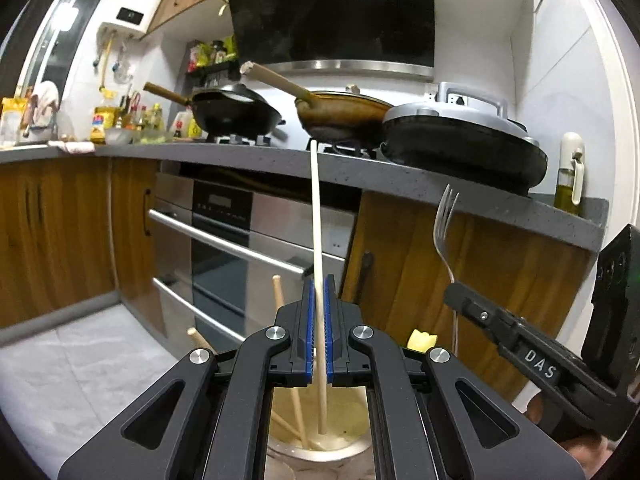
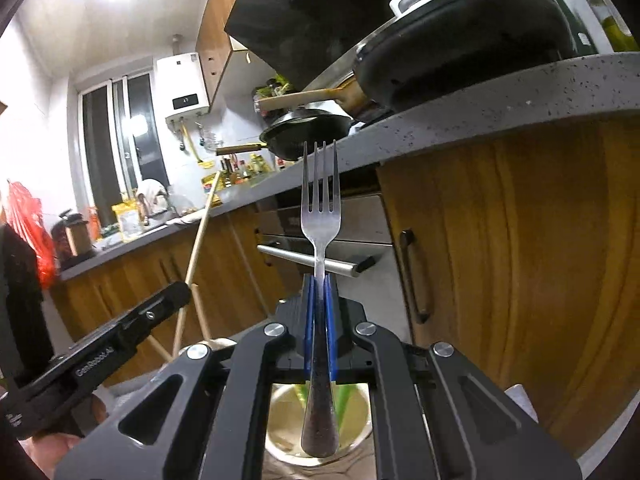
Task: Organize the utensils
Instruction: 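Drop the chopstick in the tall cup with left tool while right drops silver fork in small cup, then withdraw both open tools back toward the remaining utensils on the cloth, then grasp a chopstick with the left tool while the right tool grasps the gold fork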
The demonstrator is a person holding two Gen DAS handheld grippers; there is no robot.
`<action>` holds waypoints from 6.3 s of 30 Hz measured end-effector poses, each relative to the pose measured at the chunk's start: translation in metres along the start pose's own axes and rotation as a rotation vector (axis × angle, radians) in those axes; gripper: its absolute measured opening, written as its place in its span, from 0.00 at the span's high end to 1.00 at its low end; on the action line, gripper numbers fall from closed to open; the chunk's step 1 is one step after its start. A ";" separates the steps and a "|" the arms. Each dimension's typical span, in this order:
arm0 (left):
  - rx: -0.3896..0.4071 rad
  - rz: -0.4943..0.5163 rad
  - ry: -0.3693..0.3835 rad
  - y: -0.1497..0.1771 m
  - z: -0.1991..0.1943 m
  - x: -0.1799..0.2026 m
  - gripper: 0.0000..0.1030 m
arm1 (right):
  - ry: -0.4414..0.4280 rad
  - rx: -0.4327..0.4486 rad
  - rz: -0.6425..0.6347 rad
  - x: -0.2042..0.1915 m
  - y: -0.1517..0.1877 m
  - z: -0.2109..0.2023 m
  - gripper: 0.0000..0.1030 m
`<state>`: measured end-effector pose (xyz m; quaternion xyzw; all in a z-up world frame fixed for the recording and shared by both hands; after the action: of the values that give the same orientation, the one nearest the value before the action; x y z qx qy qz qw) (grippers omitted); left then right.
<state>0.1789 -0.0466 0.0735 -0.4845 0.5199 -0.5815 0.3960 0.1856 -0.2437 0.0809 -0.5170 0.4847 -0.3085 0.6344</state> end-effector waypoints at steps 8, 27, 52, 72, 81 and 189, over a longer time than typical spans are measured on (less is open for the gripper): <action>-0.001 0.031 -0.010 0.016 -0.003 -0.002 0.95 | 0.012 -0.007 -0.020 0.002 0.018 -0.006 0.95; -0.024 0.011 -0.009 0.034 -0.021 -0.012 0.95 | 0.017 0.034 -0.080 -0.021 0.019 0.009 0.95; -0.072 0.076 -0.011 0.035 -0.044 -0.008 0.95 | 0.001 -0.137 -0.083 -0.008 0.051 -0.037 0.95; -0.071 0.050 -0.047 0.025 -0.074 -0.018 0.72 | 0.060 -0.147 -0.059 0.002 0.045 -0.041 0.80; -0.107 0.057 -0.082 0.031 -0.093 -0.026 0.57 | 0.079 -0.142 -0.060 0.006 0.036 -0.072 0.48; -0.735 0.160 -0.061 0.157 -0.146 0.004 0.94 | -0.053 -0.835 -0.295 -0.044 0.151 -0.125 0.84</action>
<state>0.0285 -0.0407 -0.0792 -0.5693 0.7180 -0.3085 0.2554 0.0370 -0.2071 -0.0498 -0.8003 0.4724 -0.1601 0.3328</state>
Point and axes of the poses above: each gripper's, at about its wrist camera, not at the fingertips, and z roughly the way its jaws point, x to its right, y to its underside, the point moved 3 cm from there along z, roughly the way its jaws point, and after that the axes turned 11 degrees about x, right-handed, at the moved point
